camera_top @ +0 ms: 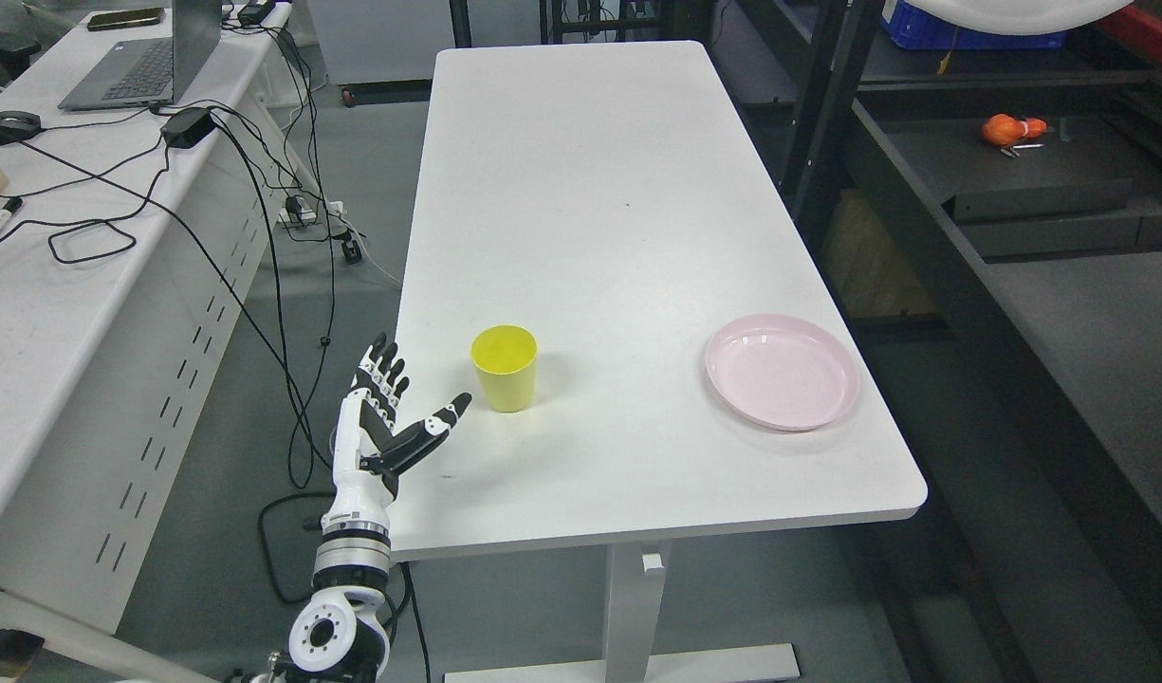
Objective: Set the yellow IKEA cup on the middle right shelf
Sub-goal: 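Reach the left hand toward the yellow cup on the table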
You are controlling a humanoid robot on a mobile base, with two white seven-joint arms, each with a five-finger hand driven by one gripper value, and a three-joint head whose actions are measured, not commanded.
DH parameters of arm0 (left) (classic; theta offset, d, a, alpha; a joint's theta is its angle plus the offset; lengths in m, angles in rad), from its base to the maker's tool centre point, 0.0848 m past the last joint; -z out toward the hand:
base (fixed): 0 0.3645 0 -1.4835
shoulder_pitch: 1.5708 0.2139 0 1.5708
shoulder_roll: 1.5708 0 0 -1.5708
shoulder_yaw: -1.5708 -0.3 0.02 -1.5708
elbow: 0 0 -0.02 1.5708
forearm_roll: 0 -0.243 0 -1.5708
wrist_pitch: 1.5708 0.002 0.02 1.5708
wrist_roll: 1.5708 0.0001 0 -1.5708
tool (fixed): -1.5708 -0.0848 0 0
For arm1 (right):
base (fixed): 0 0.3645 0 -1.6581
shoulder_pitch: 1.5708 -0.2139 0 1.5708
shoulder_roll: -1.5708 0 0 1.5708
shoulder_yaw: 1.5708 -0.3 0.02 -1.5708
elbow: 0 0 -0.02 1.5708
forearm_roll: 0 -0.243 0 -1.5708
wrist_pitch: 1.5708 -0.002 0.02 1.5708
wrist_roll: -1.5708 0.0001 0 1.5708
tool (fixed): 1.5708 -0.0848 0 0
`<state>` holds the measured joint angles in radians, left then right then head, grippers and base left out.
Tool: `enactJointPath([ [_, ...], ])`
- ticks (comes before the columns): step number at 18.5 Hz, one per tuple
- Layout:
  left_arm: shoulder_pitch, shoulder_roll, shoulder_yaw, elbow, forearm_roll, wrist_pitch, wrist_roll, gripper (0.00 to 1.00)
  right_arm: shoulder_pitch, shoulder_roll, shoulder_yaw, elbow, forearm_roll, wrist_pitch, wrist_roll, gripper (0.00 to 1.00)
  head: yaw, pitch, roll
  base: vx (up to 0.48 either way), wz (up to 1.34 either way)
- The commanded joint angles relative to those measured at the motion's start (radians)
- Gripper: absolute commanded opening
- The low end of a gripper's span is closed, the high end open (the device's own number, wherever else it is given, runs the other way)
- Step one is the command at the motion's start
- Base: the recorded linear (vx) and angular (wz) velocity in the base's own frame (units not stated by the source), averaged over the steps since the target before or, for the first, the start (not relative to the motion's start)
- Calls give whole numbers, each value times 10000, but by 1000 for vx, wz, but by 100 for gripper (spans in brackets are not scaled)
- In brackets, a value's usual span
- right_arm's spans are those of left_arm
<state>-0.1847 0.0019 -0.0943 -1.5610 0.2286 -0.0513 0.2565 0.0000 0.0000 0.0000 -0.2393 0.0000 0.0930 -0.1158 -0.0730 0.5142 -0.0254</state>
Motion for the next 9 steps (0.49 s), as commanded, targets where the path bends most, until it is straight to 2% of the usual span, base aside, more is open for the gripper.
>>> enactJointPath([
  [1,-24,242,22,55,0,7,-3,99,138,-175,169,0,-245,5,-8,99,0,0,0,61,60],
  [5,-54,242,23,116,0,7,-3,99,138,-175,169,0,-245,5,-8,99,0,0,0,59,41],
  [9,-498,242,221,744,0,22,-3,99,138,-175,169,0,-245,5,-8,99,0,0,0,39,34],
])
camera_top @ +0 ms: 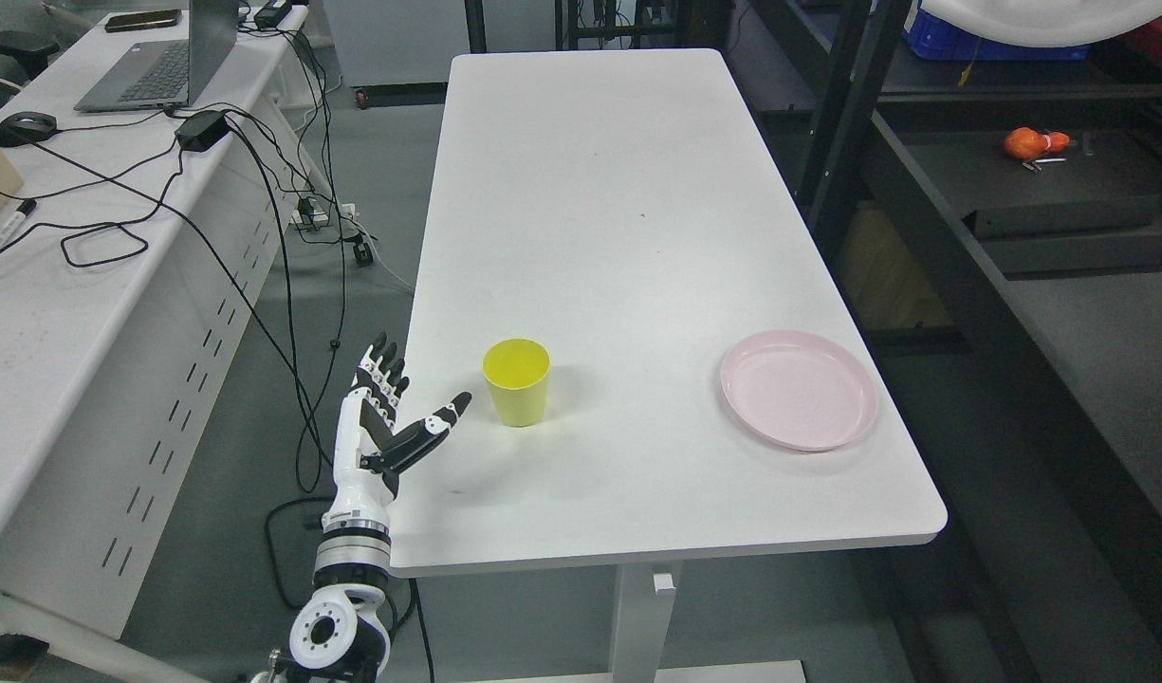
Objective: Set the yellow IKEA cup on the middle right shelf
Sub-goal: 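Reach the left hand toward the yellow cup on the table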
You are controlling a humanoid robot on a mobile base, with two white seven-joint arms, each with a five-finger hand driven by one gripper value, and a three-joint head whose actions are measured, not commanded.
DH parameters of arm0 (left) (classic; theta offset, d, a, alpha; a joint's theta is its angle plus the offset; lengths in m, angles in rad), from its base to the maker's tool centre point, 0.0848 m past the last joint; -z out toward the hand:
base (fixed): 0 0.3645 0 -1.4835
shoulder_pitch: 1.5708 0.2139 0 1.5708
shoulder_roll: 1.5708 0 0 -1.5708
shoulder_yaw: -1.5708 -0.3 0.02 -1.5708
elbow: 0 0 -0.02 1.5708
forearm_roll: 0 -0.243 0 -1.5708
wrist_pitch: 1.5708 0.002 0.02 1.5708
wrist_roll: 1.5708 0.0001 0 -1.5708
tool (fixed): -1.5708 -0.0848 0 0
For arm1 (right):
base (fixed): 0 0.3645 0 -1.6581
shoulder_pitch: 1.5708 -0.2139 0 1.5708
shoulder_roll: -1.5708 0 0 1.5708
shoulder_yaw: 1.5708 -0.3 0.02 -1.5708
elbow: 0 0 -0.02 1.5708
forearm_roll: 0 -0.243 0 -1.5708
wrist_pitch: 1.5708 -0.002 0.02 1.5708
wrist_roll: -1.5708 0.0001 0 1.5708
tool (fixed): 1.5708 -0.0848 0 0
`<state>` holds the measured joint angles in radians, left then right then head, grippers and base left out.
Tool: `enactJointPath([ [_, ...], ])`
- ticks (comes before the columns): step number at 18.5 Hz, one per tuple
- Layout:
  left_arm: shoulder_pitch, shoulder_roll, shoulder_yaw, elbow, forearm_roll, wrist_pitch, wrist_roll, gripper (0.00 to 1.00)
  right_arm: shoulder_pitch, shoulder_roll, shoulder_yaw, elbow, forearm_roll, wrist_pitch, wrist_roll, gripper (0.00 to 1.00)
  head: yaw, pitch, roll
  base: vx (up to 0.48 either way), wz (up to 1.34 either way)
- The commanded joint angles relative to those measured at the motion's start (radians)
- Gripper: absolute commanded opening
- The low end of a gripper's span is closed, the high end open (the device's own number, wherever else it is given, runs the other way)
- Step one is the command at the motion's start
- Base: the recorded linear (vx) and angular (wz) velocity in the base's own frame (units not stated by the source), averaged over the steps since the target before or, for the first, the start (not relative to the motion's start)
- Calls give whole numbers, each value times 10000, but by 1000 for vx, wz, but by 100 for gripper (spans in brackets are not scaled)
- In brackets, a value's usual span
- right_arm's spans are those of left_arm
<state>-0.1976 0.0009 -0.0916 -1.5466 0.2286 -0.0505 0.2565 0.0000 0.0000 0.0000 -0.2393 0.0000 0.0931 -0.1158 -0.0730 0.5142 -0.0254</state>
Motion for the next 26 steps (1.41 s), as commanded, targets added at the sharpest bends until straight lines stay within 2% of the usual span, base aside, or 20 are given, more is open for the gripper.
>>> enactJointPath([
  [1,-614,328,211,844,0,29,-19,99,138,-175,169,0,-245,5,-8,99,0,0,0,16,2],
  [6,-1061,344,88,1352,-15,60,-325,99,138,-175,169,0,-245,5,-8,99,0,2,0,-8,-5],
  [9,-1962,298,103,2988,-31,14,-402,99,138,-175,169,0,-245,5,-8,99,0,2,0,0,0],
  [11,-2272,268,73,3346,-31,-2,-418,99,138,-175,169,0,-245,5,-8,99,0,2,0,0,0],
  [17,-2350,283,-1015,3515,-61,14,-616,99,123,-175,169,0,-245,5,-8,99,0,2,0,0,0],
  [21,-2610,252,-1506,3531,-77,14,-1383,99,138,-175,169,-15,-245,5,-8,99,0,2,0,0,0],
  [26,-2626,166,-1814,3806,-77,29,-1415,99,138,-175,169,0,-245,5,-8,99,0,2,0,0,0],
])
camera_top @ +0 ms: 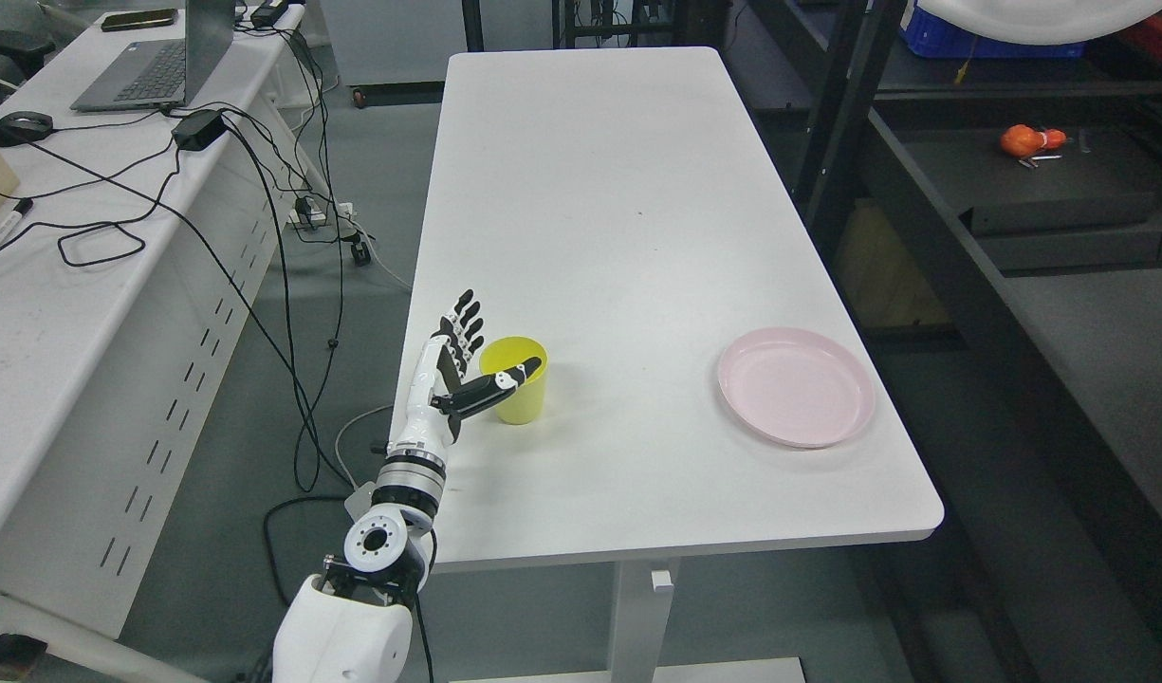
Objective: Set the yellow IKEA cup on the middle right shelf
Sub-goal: 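Close the left hand around the yellow cup and lift it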
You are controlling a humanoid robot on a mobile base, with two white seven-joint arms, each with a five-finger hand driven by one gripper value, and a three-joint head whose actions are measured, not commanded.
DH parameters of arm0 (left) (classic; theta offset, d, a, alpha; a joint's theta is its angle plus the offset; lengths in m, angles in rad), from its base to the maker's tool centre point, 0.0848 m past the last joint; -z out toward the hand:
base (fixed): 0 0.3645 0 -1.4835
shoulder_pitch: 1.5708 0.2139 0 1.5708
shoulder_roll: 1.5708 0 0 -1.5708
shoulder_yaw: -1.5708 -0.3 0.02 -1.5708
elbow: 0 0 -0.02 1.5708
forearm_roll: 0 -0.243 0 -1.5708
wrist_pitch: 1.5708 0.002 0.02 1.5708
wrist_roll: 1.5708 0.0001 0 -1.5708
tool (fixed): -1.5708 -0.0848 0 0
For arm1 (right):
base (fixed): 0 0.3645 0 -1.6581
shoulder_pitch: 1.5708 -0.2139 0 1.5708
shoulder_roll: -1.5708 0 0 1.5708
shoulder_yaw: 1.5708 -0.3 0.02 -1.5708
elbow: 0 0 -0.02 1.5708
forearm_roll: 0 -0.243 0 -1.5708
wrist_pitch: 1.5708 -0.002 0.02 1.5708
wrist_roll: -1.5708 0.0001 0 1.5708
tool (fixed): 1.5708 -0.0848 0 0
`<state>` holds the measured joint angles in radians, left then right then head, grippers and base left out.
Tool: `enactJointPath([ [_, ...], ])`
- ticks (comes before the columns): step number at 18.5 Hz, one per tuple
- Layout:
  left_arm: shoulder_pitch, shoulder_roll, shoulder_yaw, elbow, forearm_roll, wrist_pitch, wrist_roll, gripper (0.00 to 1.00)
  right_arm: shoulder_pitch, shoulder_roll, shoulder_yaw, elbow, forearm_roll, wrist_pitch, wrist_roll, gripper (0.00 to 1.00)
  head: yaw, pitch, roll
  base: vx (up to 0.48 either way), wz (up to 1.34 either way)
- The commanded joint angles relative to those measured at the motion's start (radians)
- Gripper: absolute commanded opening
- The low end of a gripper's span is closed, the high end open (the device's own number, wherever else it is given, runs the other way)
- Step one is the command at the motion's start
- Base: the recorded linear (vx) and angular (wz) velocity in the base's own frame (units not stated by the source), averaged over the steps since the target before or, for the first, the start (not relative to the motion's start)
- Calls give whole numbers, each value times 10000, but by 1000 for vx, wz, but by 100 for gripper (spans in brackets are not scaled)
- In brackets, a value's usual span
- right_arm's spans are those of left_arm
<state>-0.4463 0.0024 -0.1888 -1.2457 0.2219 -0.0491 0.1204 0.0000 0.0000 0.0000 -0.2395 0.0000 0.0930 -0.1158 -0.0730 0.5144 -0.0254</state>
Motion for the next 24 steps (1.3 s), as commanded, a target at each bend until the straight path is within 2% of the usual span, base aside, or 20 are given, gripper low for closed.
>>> enactJointPath([
  [1,-139,150,-828,936,-10,16,-53,99,123,-175,168,2,-245,6,-8,99,0,0,0,0,0],
  [11,-415,150,-429,1857,-10,1,-53,99,138,-175,168,2,-245,6,-8,99,0,0,0,0,0],
  [13,-461,160,-429,1857,-10,16,-53,93,138,-175,168,2,-245,6,-8,99,0,0,0,0,0],
  [16,-415,191,-413,1857,5,-15,-53,76,138,-175,168,2,-245,6,-8,99,0,0,0,0,0],
  [17,-385,191,-398,1857,5,-76,-53,67,138,-175,168,2,-245,6,-8,99,0,0,0,0,0],
  [19,-339,150,-17,1857,21,-320,-53,45,138,-175,168,2,-245,6,-8,99,0,0,0,0,0],
  [22,-231,150,704,1873,21,-1620,-53,4,138,-175,168,2,-245,6,-8,99,0,0,0,0,0],
  [24,-170,150,829,1736,36,-2207,-38,0,138,-175,168,2,-245,6,-8,99,0,0,0,0,0],
])
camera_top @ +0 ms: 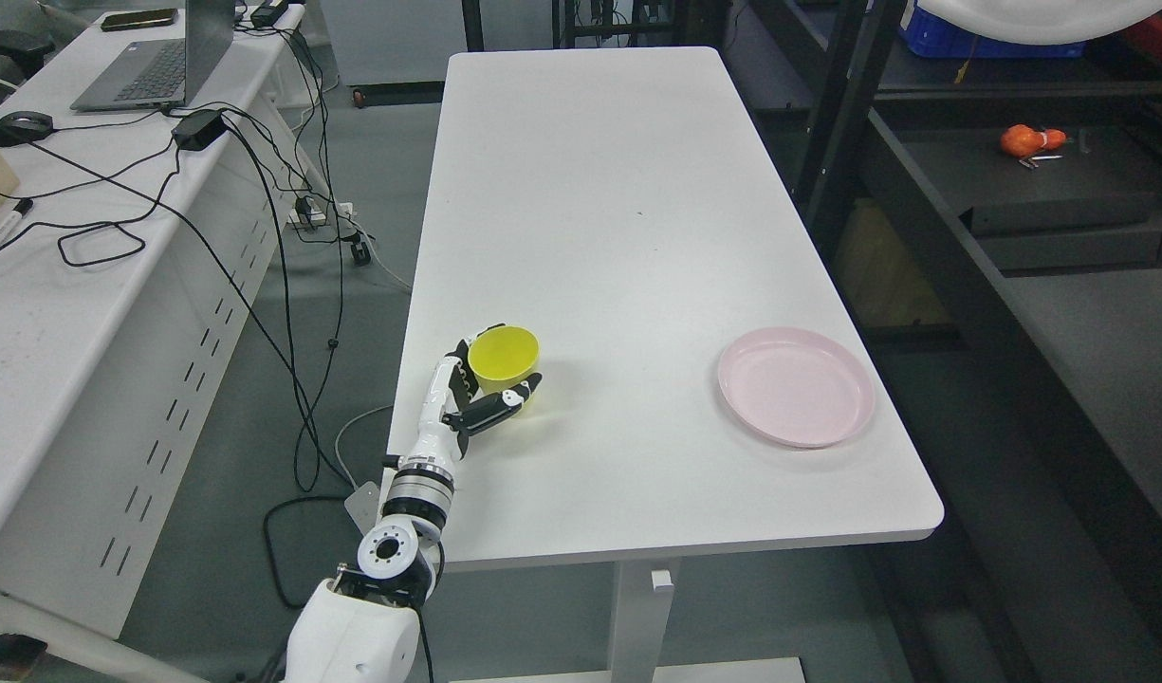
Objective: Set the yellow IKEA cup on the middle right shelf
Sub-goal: 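Close the left hand around the yellow cup and lift it, then hold the cup in the left hand while turning toward the shelving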
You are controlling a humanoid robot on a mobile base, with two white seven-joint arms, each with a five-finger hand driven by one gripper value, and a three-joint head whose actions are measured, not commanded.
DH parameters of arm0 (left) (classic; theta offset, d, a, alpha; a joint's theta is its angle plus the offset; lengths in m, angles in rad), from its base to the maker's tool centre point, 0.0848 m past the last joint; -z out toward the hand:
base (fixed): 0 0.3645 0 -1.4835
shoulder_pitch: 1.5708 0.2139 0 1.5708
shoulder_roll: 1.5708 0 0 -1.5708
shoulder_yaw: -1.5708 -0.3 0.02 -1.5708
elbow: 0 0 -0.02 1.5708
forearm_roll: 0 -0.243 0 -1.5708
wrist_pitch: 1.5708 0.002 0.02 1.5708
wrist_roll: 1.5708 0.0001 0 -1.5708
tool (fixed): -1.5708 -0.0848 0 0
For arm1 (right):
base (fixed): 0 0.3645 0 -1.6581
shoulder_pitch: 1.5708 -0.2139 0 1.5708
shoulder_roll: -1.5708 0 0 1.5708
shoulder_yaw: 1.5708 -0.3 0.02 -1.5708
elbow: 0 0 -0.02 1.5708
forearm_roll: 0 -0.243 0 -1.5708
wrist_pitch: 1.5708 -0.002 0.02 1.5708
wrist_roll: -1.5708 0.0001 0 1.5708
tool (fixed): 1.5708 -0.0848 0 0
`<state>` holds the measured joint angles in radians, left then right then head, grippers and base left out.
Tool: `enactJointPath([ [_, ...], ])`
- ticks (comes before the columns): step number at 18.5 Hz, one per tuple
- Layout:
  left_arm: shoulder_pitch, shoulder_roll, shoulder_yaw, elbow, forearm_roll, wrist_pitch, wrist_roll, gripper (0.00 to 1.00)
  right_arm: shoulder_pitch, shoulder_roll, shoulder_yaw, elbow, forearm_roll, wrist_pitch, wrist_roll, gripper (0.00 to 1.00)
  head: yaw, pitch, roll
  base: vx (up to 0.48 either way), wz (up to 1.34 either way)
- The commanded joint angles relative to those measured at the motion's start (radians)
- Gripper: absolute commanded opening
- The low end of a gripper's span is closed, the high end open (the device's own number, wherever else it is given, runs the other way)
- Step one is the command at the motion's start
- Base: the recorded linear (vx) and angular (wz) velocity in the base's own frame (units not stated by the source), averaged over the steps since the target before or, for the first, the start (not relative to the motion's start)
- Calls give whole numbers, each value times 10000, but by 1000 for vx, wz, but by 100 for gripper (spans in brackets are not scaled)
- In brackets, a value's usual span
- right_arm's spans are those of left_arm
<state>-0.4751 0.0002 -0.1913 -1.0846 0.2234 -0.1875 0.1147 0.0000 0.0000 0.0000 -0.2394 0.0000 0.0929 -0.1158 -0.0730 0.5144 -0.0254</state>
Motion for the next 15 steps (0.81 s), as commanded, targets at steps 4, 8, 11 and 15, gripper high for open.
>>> enactJointPath([
  [4,531,172,886,-1497,36,-993,35,0,138,-175,169,1,-245,7,-8,99,0,0,0,0,0],
  [8,1344,172,855,-3295,21,-1039,35,0,138,-175,169,1,-245,7,-8,99,0,0,0,0,0],
  [11,1713,172,855,-3680,21,-1131,19,0,138,-175,169,1,-245,7,-8,99,0,0,0,0,0],
  [15,2020,172,870,-3818,21,-1270,19,0,138,-175,169,1,-245,7,-8,99,0,0,0,0,0],
])
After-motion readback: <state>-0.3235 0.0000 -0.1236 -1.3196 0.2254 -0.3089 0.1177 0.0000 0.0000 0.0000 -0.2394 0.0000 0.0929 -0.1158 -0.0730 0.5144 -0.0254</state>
